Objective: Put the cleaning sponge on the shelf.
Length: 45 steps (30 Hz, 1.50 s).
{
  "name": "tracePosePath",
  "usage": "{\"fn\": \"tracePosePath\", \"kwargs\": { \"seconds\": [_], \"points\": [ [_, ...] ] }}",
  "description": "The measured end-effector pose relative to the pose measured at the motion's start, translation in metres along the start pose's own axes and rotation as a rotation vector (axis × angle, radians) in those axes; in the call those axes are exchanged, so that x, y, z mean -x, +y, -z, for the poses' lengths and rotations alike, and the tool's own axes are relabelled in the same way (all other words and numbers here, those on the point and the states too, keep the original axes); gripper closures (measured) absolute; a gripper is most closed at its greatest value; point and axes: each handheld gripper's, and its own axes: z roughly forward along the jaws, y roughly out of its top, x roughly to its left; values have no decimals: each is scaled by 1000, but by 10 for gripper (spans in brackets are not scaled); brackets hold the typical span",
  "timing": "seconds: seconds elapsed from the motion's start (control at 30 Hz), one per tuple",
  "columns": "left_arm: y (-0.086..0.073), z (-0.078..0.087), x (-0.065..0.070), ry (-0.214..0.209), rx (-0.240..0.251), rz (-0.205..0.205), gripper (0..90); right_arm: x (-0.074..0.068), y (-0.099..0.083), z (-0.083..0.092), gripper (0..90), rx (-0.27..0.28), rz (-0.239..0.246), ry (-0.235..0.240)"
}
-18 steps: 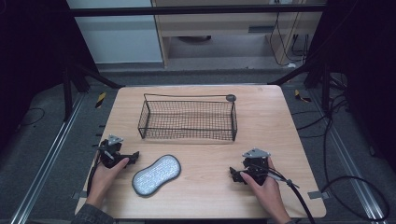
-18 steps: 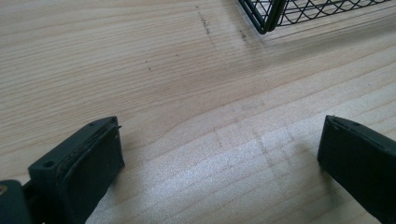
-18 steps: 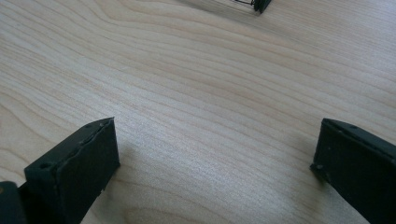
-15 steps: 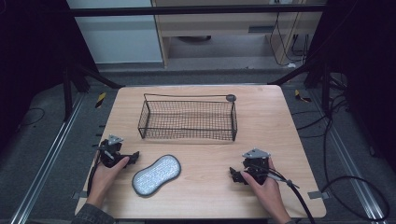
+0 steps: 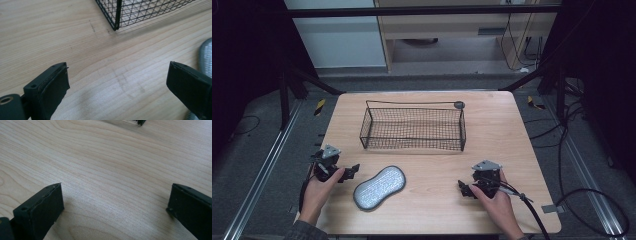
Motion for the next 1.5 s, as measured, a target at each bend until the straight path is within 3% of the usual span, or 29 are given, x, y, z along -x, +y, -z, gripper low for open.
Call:
{"fn": "tracePosePath", "kwargs": {
  "seconds": [0.37, 0.5, 0.63, 0.7, 0.9, 1.13, 1.17, 1.5],
  "points": [
    [13, 10, 25, -53, -13, -80, 27, 0, -1, 0, 4, 1, 1, 2],
    [18, 8, 42, -83, -55, -142, 26, 0, -1, 1, 4, 1, 3, 4],
    [21, 7, 53, -108, -64, -163, 27, 0, -1, 1, 4, 0, 6, 7],
    [24, 7, 63, -129, -77, -199, 29, 1, -1, 1, 4, 0, 7, 9],
    [29, 8, 78, -146, -132, -268, 27, 1, -1, 1, 4, 0, 12, 15],
    [28, 2, 82, -169, -185, -287, 33, 2, -2, 2, 4, 1, 16, 17],
    [28, 3, 83, -165, -196, -304, 33, 2, -2, 2, 4, 1, 16, 17],
    [35, 7, 85, -179, -224, -342, 32, 2, -2, 2, 4, 0, 18, 18]
  ]
}}
